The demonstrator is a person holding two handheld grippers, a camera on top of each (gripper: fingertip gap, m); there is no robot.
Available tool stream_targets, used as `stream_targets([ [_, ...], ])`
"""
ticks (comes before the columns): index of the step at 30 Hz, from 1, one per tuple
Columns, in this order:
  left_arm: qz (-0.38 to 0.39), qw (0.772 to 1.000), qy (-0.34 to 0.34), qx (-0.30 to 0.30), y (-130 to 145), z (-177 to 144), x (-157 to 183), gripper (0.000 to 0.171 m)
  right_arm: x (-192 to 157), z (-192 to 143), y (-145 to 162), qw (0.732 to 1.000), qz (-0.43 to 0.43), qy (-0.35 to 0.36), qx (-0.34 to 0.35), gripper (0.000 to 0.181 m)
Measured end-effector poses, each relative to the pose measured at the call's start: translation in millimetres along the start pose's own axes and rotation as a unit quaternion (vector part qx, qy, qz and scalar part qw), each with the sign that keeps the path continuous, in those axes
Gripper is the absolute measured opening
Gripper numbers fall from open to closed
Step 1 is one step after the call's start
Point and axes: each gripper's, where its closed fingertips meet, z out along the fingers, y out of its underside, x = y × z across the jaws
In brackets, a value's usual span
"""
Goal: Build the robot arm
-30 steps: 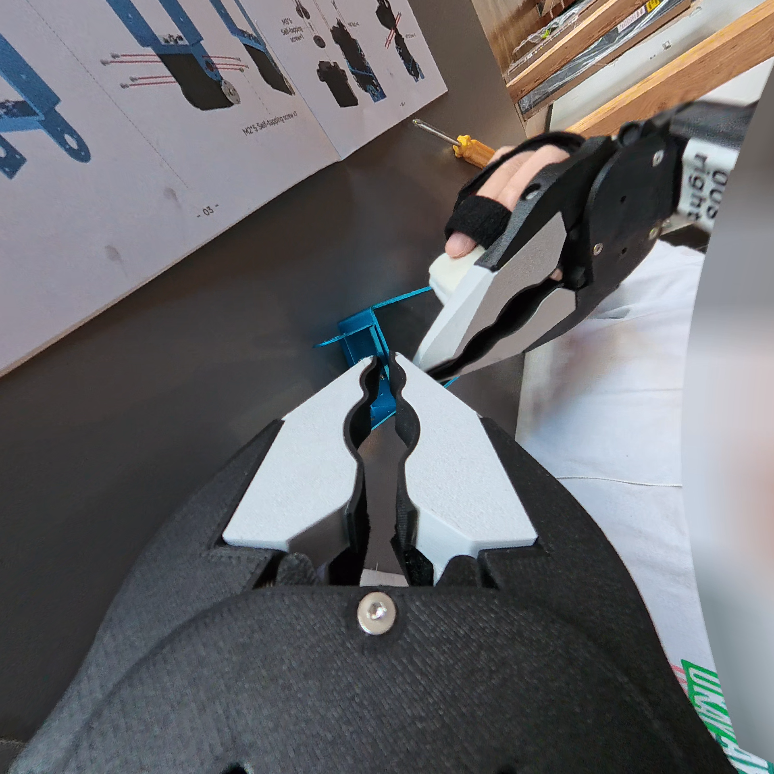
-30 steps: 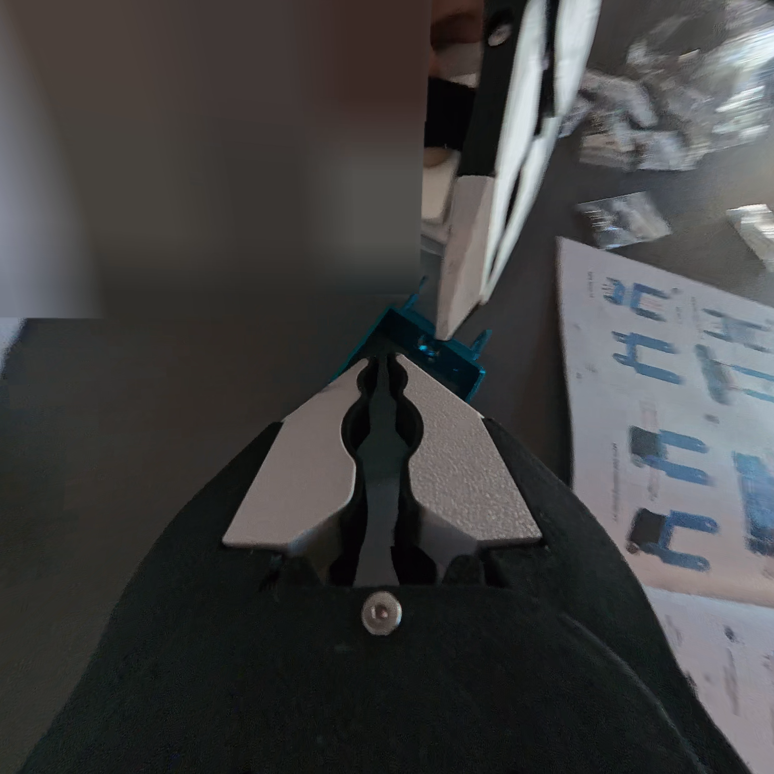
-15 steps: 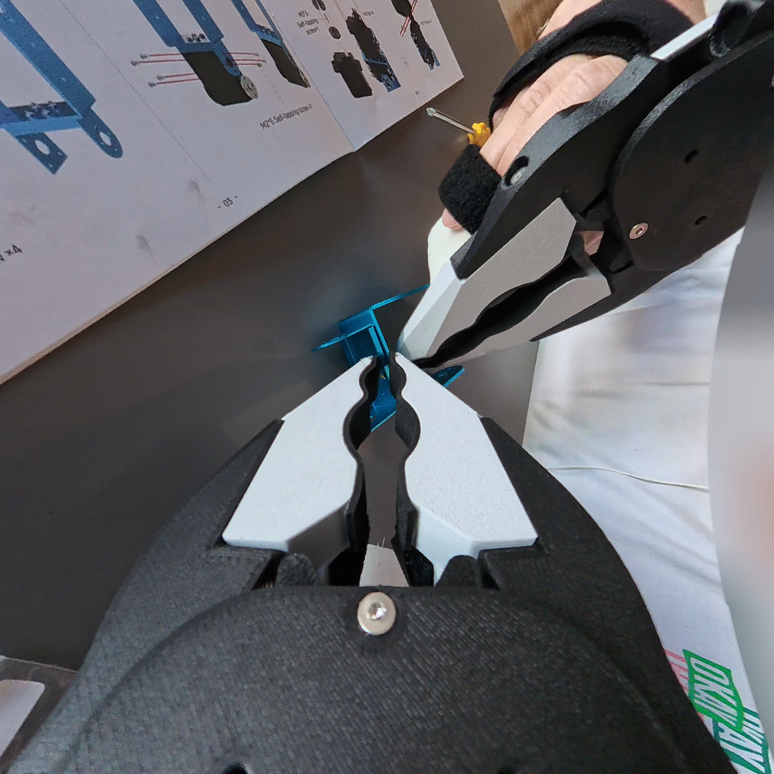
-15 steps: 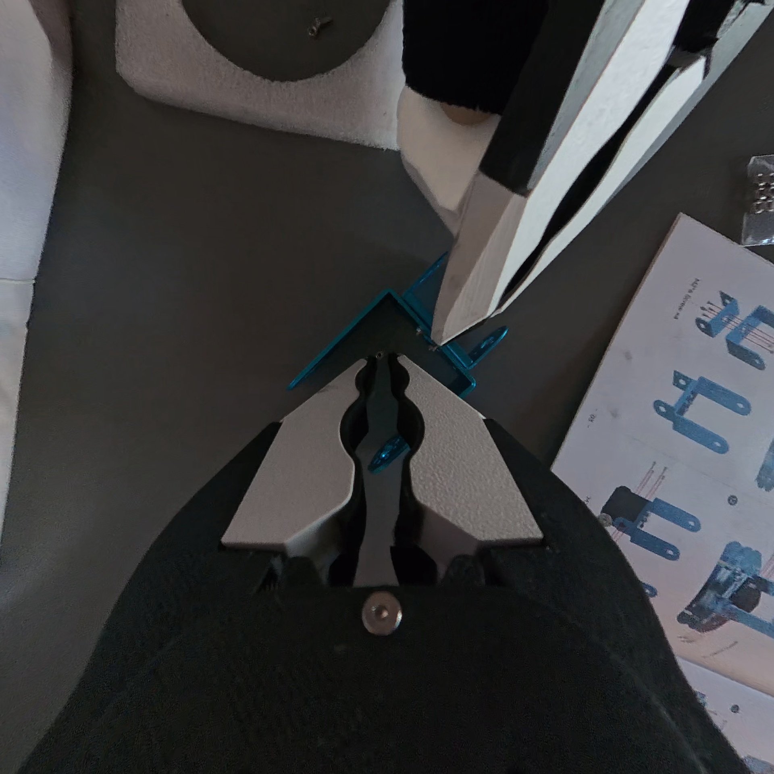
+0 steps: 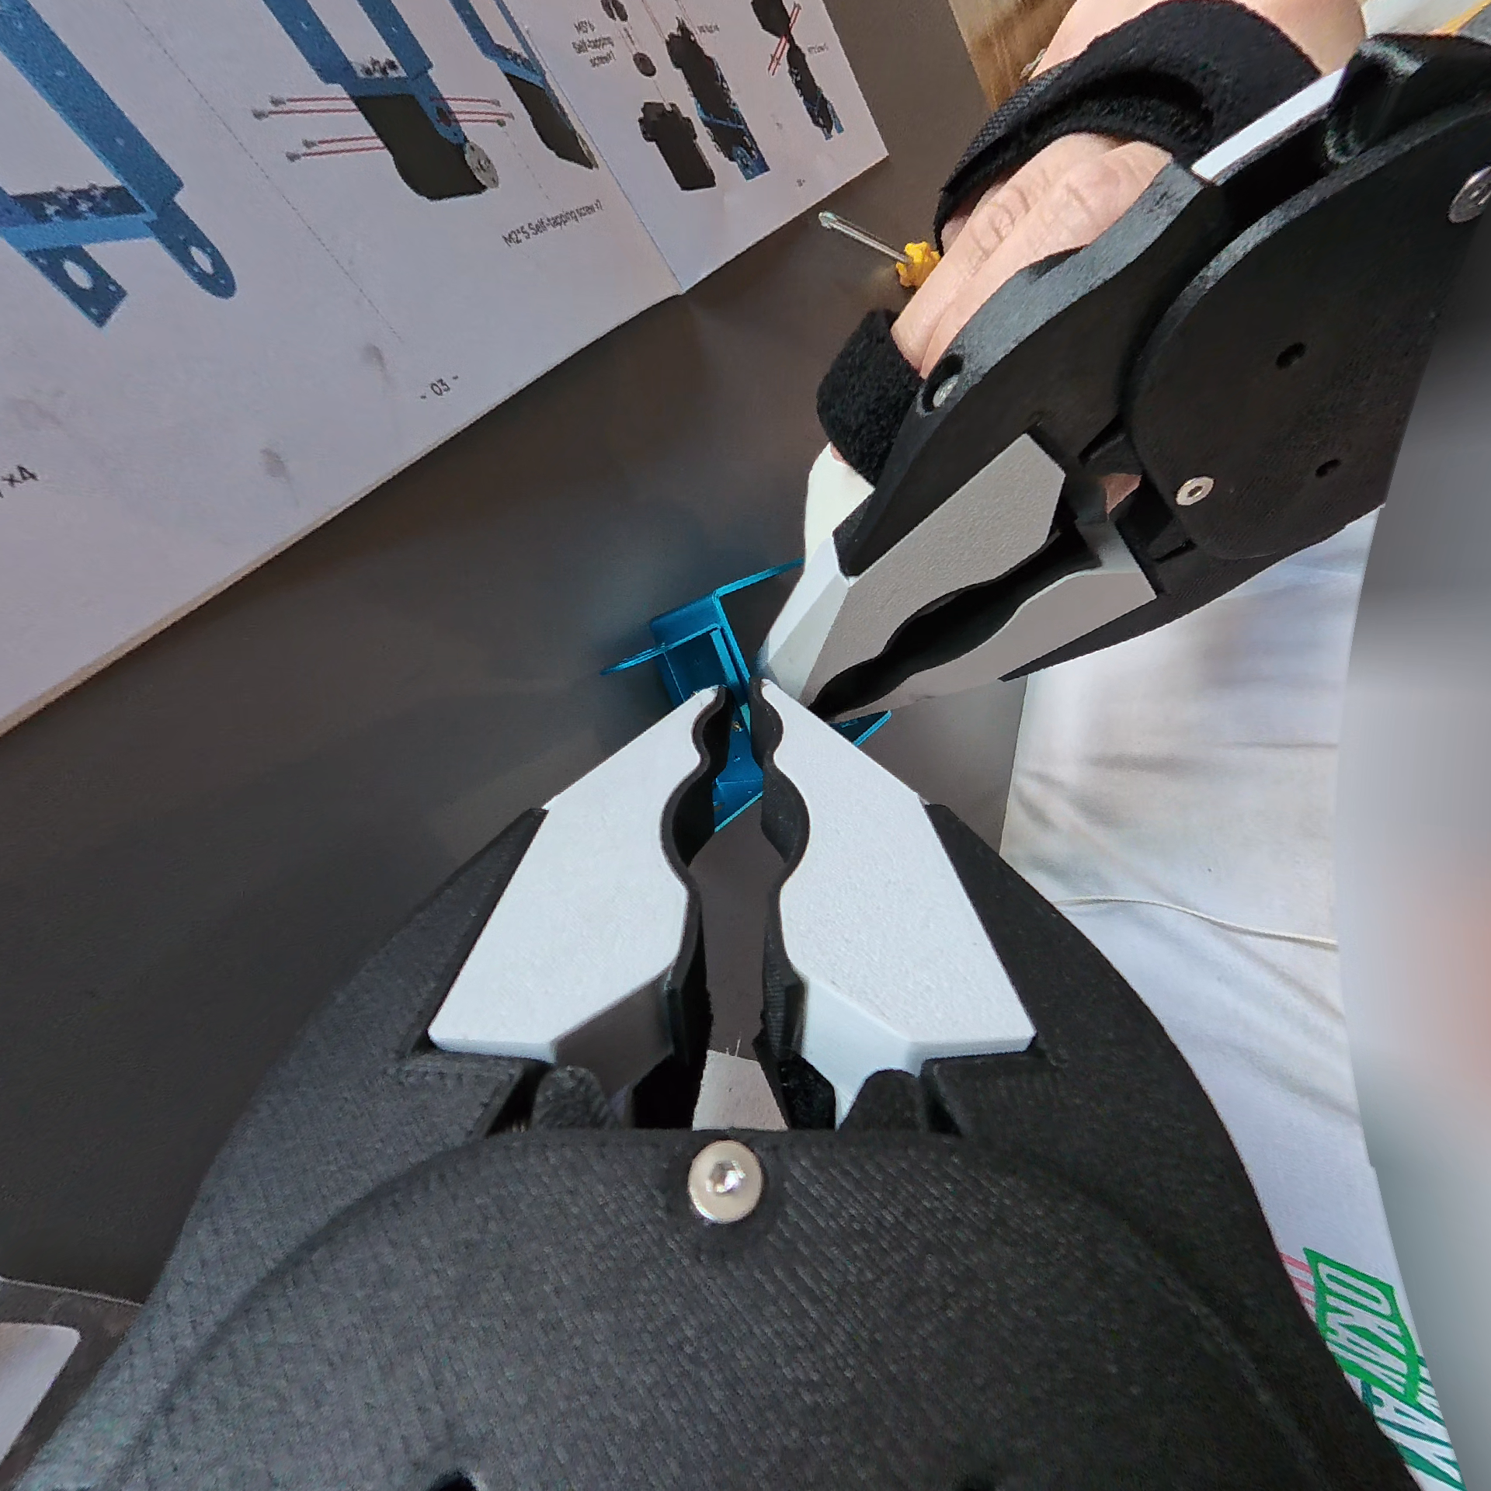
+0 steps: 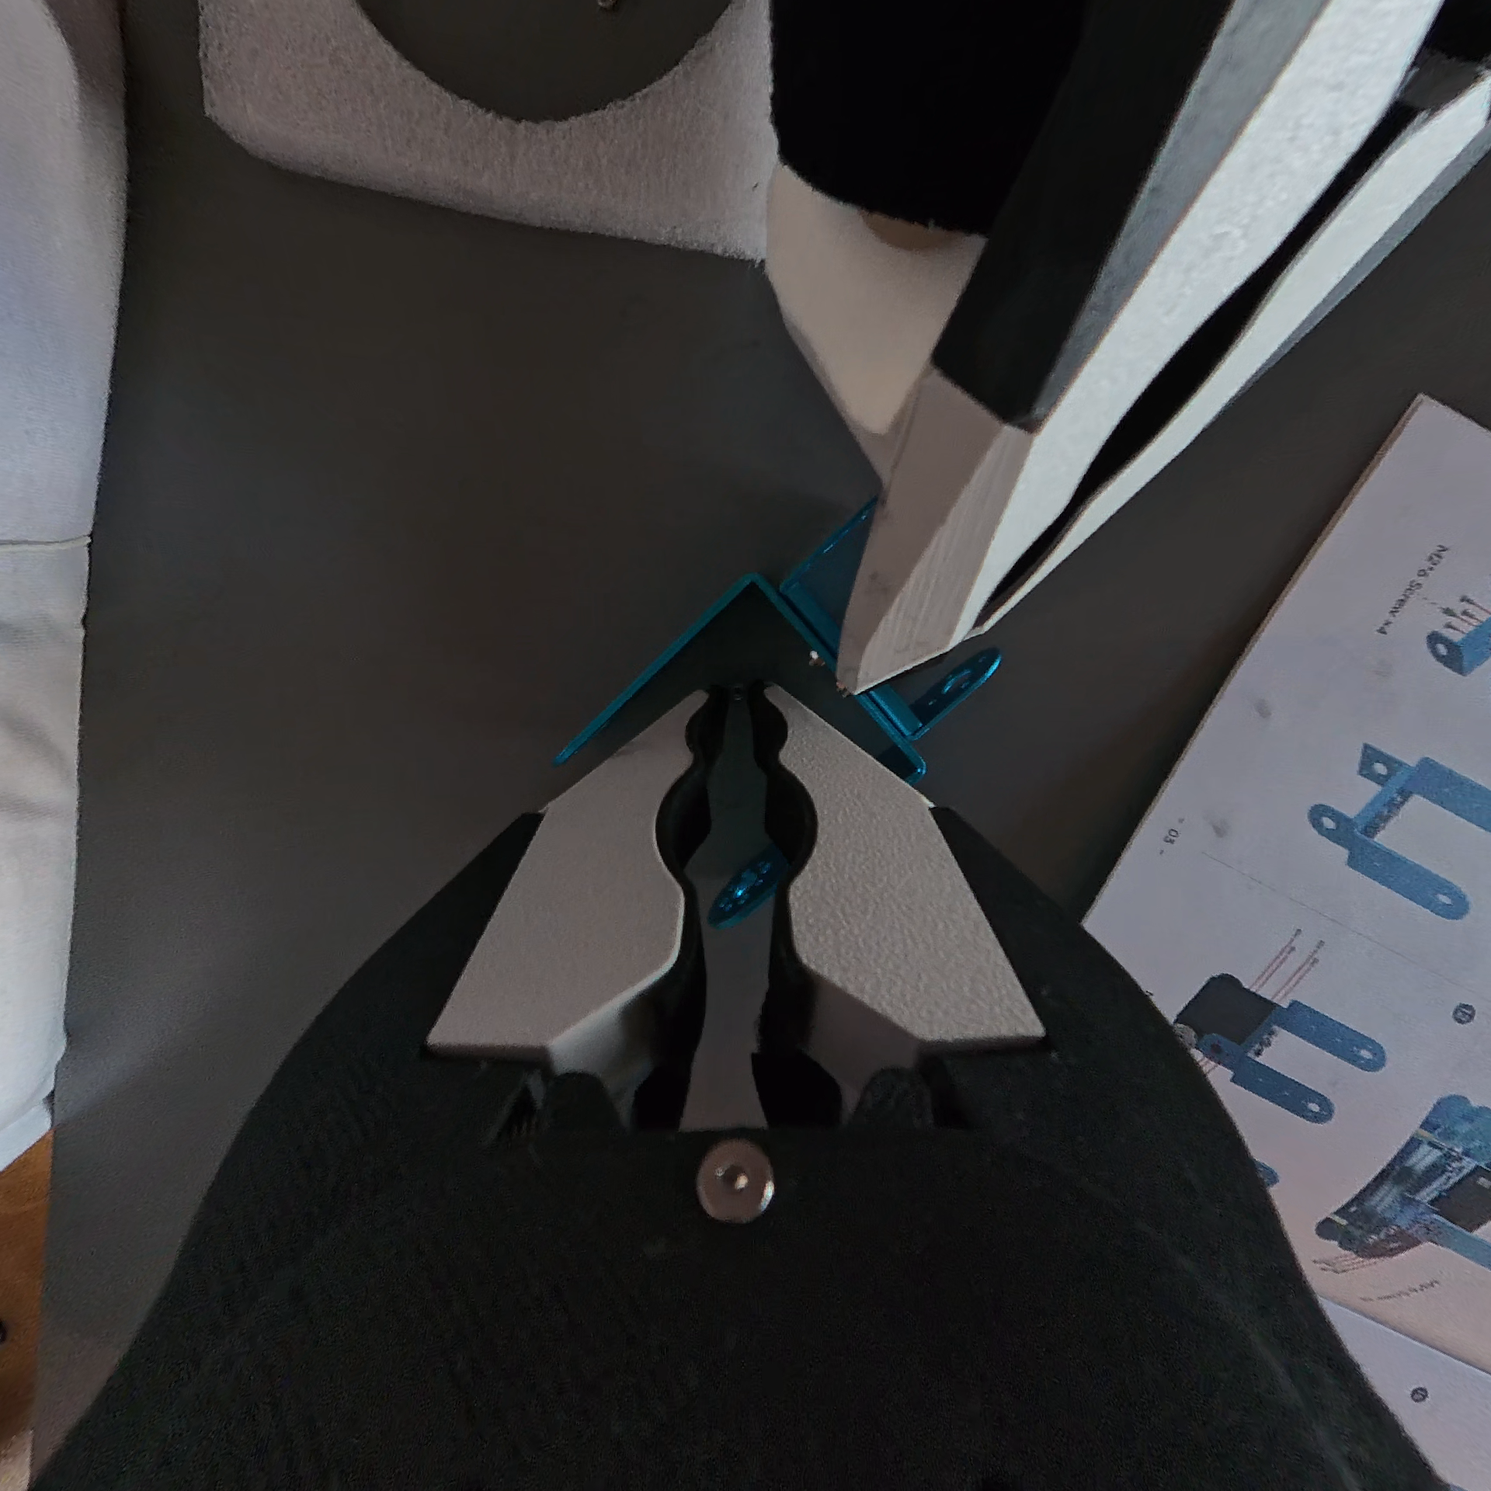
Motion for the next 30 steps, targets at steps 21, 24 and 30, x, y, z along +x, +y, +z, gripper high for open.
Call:
stream_targets([
  [21,-0.002,1.000,0.006,0.001,0,1,1,0.003,-7,-21,10,0.982,0.044,0.102,0.152,0.011],
  [24,-0.001,1.000,0.005,0.000,0,2,2,0.003,-8,-18,8,0.990,0.049,0.061,0.117,0.012],
  [30,-0.002,1.000,0.006,0.000,0,2,1,0.003,-11,-8,6,0.998,0.000,0.034,0.048,0.010],
])
